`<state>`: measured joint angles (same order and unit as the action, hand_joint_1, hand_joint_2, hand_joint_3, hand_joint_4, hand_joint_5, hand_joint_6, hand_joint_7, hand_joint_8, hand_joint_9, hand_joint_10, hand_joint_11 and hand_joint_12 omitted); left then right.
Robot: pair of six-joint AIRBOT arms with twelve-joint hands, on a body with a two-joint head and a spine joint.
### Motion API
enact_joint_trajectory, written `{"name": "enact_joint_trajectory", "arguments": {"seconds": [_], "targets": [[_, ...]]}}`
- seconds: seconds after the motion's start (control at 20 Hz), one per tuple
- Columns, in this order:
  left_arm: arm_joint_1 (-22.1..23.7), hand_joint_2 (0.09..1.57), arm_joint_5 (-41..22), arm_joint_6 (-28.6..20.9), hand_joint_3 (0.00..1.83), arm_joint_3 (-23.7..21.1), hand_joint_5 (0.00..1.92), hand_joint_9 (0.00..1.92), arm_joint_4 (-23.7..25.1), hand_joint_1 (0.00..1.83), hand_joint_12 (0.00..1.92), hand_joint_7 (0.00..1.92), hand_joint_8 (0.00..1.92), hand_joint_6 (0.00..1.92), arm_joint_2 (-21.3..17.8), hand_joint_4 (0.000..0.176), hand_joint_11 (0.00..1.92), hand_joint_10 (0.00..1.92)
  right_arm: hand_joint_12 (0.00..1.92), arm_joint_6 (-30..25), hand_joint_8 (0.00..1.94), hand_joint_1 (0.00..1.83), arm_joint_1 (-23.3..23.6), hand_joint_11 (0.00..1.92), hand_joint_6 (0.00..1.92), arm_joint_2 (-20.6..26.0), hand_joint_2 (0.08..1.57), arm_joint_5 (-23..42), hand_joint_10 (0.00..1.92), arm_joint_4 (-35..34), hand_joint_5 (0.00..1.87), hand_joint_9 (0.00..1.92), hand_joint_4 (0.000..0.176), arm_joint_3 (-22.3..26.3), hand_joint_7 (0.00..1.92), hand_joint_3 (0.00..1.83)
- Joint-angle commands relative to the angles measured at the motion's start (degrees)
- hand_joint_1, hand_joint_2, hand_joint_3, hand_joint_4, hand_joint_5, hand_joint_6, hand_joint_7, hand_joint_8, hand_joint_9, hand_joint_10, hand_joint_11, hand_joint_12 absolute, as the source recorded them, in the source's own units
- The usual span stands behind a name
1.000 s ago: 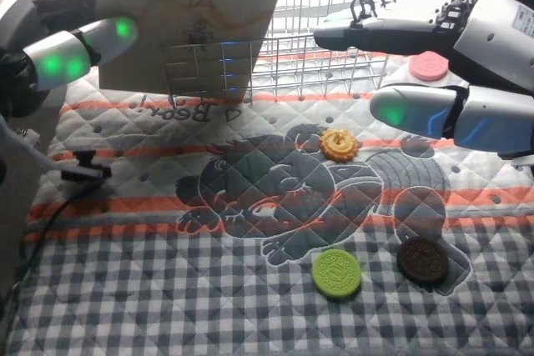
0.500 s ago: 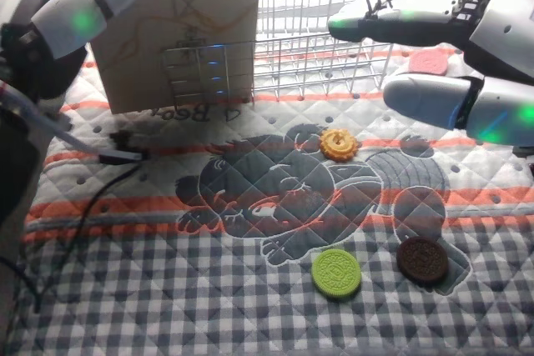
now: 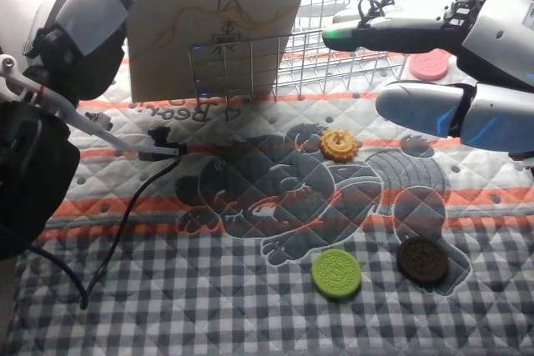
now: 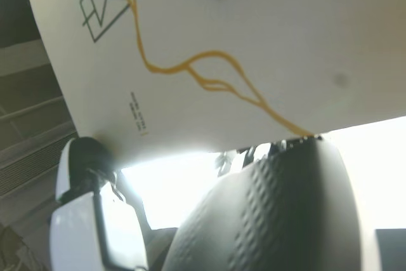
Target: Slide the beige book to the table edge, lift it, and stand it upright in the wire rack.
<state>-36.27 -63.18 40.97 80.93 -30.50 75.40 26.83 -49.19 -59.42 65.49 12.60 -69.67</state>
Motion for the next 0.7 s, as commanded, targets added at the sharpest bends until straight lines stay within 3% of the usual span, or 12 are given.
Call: {"name": "enact_joint_trajectory", "arguments": {"seconds": [0.0, 0.25, 0.3, 0.35, 0.4, 0.45, 0.65], "targets": [[-0.29, 0.85, -5.19, -0.58, 0.01, 0.2, 0.0, 0.0, 1.62, 0.6, 0.0, 0.0, 0.0, 0.0, -0.86, 0.176, 0.0, 0.0, 0.02, -0.26, 0.01, 0.0, -0.06, 0.46, 0.01, 0.07, 1.33, 6.5, 0.01, -2.25, 0.53, 0.48, 0.0, 0.11, 0.53, 0.0], [-2.57, 0.85, -4.72, 0.43, 0.0, -1.52, 0.0, 0.0, 1.58, 0.61, 0.0, 0.0, 0.0, 0.0, -3.92, 0.176, 0.0, 0.0, 0.01, -0.26, 0.0, 0.0, -0.41, 0.44, 0.0, -0.01, 1.36, 6.5, 0.0, -2.53, 0.51, 0.46, 0.0, 0.24, 0.52, 0.01], [-2.7, 0.86, -4.55, 0.96, 0.0, -1.84, 0.0, 0.0, 1.58, 0.61, 0.43, 0.0, 0.0, 0.0, -4.65, 0.176, 0.0, 0.0, 0.0, -0.26, 0.0, 0.0, -0.41, 0.43, 0.0, 0.04, 1.36, 6.5, 0.0, -2.55, 0.5, 0.45, 0.0, 0.28, 0.51, 0.01], [-2.65, 0.87, -4.34, 1.44, 0.0, -1.92, 0.0, 0.0, 1.44, 0.62, 0.47, 0.0, 0.0, 0.0, -5.4, 0.176, 0.0, 0.0, 0.01, -0.26, 0.0, 0.0, -0.42, 0.44, 0.0, 0.08, 1.35, 6.49, 0.0, -2.55, 0.51, 0.46, 0.0, 0.31, 0.51, 0.01], [-2.3, 0.87, -4.16, 1.86, 0.0, -1.84, 0.0, 0.0, 0.85, 0.62, 0.47, 0.0, 0.0, 0.0, -6.2, 0.176, 0.0, 0.0, 0.01, -0.26, 0.0, 0.0, -0.45, 0.44, 0.0, 0.09, 1.35, 6.46, 0.0, -2.55, 0.51, 0.46, 0.0, 0.33, 0.51, 0.01], [-1.81, 0.92, -4.1, 2.24, 0.01, -1.8, 0.0, 0.0, 0.5, 0.62, 0.02, 0.0, 0.0, 0.0, -6.62, 0.176, 0.0, 0.0, 0.01, -0.26, 0.01, 0.0, -0.45, 0.45, 0.01, 0.08, 1.35, 6.38, 0.0, -2.55, 0.52, 0.47, 0.0, 0.35, 0.52, 0.0], [0.05, 0.94, -4.04, 3.3, 0.01, -1.61, 0.0, 0.0, 0.39, 0.6, 0.0, 0.0, 0.0, 0.0, -6.37, 0.176, 0.0, 0.0, 0.01, -0.26, 0.01, 0.0, -0.45, 0.44, 0.01, 0.08, 1.37, 6.36, 0.0, -2.55, 0.52, 0.47, 0.0, 0.43, 0.53, 0.01]]}}
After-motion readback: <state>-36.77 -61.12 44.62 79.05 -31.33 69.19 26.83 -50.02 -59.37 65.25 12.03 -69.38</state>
